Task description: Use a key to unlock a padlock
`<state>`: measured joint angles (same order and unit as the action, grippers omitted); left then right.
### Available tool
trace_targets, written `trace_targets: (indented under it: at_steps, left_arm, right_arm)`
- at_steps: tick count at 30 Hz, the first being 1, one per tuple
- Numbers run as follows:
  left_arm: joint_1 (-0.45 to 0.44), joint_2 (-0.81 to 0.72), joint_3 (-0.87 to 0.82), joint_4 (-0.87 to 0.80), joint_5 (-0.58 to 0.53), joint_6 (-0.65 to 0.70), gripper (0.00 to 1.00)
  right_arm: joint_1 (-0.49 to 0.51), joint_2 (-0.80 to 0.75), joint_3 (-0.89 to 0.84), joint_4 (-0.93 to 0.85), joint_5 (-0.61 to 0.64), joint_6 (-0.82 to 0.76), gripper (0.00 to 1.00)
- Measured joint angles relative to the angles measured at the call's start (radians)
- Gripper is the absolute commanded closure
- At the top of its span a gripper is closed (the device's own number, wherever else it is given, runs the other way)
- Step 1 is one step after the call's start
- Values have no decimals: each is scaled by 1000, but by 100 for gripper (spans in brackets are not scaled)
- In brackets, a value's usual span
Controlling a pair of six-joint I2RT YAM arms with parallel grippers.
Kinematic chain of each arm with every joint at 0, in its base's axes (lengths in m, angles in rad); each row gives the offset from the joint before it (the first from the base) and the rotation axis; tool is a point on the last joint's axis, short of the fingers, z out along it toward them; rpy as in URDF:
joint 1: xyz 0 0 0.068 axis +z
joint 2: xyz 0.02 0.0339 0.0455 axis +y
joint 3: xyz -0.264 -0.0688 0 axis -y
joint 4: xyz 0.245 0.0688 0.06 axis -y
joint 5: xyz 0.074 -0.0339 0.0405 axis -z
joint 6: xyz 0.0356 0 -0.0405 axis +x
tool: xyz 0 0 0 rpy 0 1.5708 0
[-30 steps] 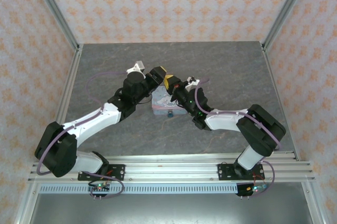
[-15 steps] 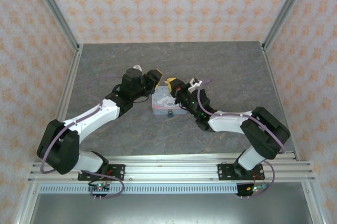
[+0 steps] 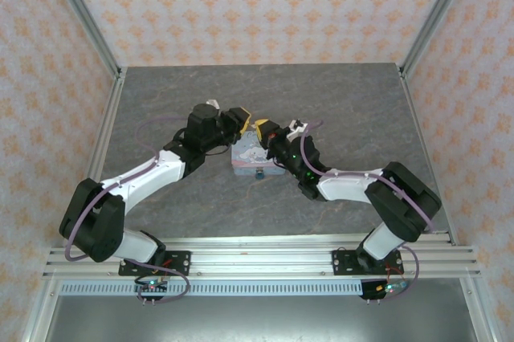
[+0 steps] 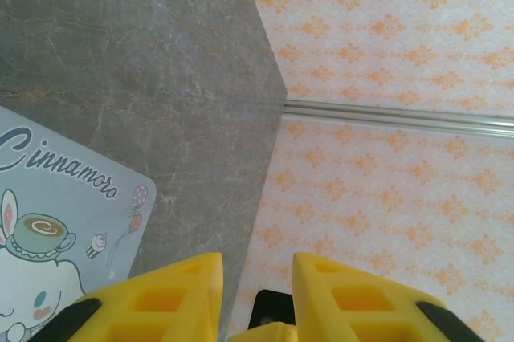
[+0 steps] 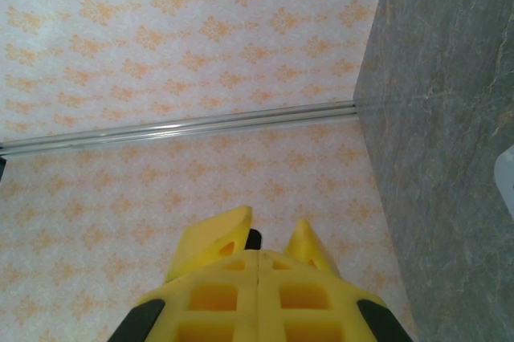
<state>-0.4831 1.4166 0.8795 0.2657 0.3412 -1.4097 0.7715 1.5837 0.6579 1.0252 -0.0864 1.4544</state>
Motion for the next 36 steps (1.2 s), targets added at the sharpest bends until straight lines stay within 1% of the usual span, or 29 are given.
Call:
trace_targets:
  at_steps: [6,12,15,17,18,20,21,22,24,27,29,33,36]
  left_arm:
    - [-8,0,-19,17,0,-8,80]
    - [-8,0,-24,22,-1,-15,88]
    - [-14,0,-24,23,-4,-16,100]
    - [-14,4,-24,30,-5,-21,100]
    - [-14,7,-24,34,-5,-23,100]
    - [-14,11,-24,37,-4,-22,100]
    - [-14,13,-24,37,-5,-15,100]
    - [-14,13,-24,37,-5,-2,100]
    - [-14,13,-24,33,-5,44,100]
    - [-11,13,-17,6,-4,162,100]
    - [-1,12,-4,-9,12,259,100]
    - [19,8,27,-14,61,414,100]
    - [26,8,52,-13,104,502,100]
  right_arm:
    - [0,19,0,1,-3,1,100]
    - [-3,27,0,9,-3,4,100]
    - [-7,27,0,14,-3,4,100]
    - [-10,27,0,15,-3,4,100]
    - [-10,27,0,15,-3,4,89]
    - [-13,27,-7,17,-7,10,60]
    - [-16,24,-19,19,-8,9,54]
    - [-22,16,-38,19,-11,6,49]
    - [-41,-15,-87,5,-16,-3,47]
    - [-88,-115,-167,-66,-25,-34,47]
    - [-132,-224,-195,-169,-42,-86,48]
    - [-197,-400,-180,-313,-85,-227,49]
    - [-230,-450,-134,-376,-146,-337,51]
